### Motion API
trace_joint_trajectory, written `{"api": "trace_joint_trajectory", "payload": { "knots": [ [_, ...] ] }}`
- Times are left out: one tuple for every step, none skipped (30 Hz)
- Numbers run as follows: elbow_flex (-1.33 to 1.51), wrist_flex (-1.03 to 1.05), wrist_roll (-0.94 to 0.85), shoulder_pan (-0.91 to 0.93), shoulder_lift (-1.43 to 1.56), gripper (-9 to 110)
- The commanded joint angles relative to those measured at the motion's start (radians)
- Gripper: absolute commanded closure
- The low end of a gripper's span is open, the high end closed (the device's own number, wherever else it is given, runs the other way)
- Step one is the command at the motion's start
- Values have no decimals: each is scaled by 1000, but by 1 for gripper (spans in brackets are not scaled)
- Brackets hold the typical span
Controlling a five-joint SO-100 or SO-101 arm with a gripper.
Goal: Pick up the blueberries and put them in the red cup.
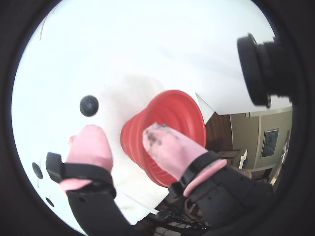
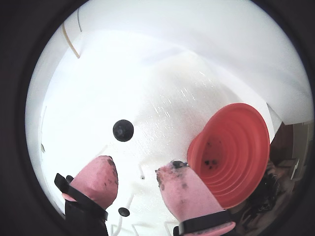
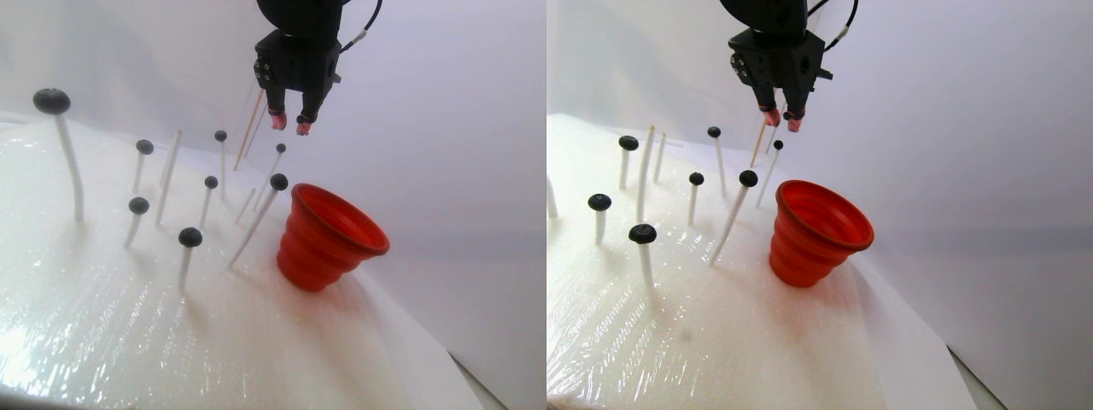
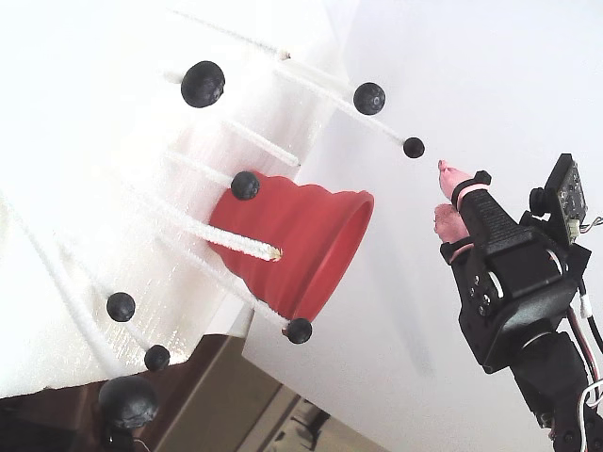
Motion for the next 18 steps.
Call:
{"api": "trace_joint_trajectory", "payload": {
  "knots": [
    [-64, -28, -9, 11, 2, 85],
    [-66, -32, -9, 9, -5, 85],
    [-67, -35, -12, 8, -11, 85],
    [-69, -40, -14, 5, -18, 85],
    [-71, -44, -15, 5, -25, 85],
    [-74, -49, -15, 5, -32, 85],
    [-77, -52, -15, 5, -38, 85],
    [-80, -57, -15, 3, -44, 85],
    [-83, -61, -15, 3, -52, 85],
    [-86, -63, -14, 0, -57, 85],
    [-87, -66, -14, -5, -63, 85],
    [-91, -69, -14, -8, -67, 85],
    [-92, -74, -12, -9, -74, 85],
    [-95, -75, -11, -12, -77, 85],
    [-100, -78, -9, -15, -81, 85],
    [-104, -80, -9, -17, -86, 85],
    [-110, -83, -9, -20, -92, 85],
    [-115, -86, -6, -23, -100, 85]
  ]
}}
